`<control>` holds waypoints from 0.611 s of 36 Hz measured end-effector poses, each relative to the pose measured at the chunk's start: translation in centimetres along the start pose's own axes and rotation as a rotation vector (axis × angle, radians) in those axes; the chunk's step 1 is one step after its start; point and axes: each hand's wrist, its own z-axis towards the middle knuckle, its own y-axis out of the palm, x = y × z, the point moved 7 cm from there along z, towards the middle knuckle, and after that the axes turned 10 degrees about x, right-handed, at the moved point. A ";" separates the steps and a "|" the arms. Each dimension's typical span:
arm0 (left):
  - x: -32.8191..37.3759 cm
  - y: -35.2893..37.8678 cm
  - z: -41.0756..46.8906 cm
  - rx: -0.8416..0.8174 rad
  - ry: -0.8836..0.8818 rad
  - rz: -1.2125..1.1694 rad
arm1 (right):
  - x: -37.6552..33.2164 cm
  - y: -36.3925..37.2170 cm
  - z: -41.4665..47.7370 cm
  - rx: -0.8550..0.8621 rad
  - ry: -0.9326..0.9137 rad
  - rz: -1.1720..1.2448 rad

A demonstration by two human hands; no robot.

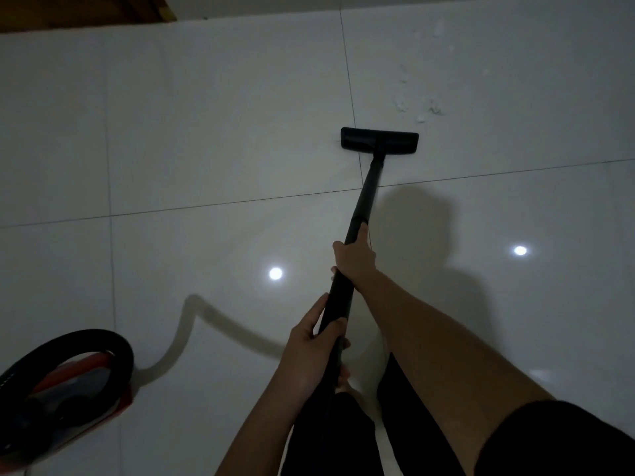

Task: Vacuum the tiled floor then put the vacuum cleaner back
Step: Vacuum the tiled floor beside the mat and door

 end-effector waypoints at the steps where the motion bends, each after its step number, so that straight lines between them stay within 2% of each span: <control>1: 0.1 -0.1 0.1 -0.001 0.006 0.001 | 0.0 0.1 0.0 0.000 0.002 0.000; 11: 1.8 0.1 2.2 -0.035 0.017 0.008 | -1.5 0.7 2.3 0.009 0.037 0.026; 22: 6.7 5.1 5.1 -0.081 0.020 -0.025 | -5.0 -3.0 7.8 0.039 0.063 0.042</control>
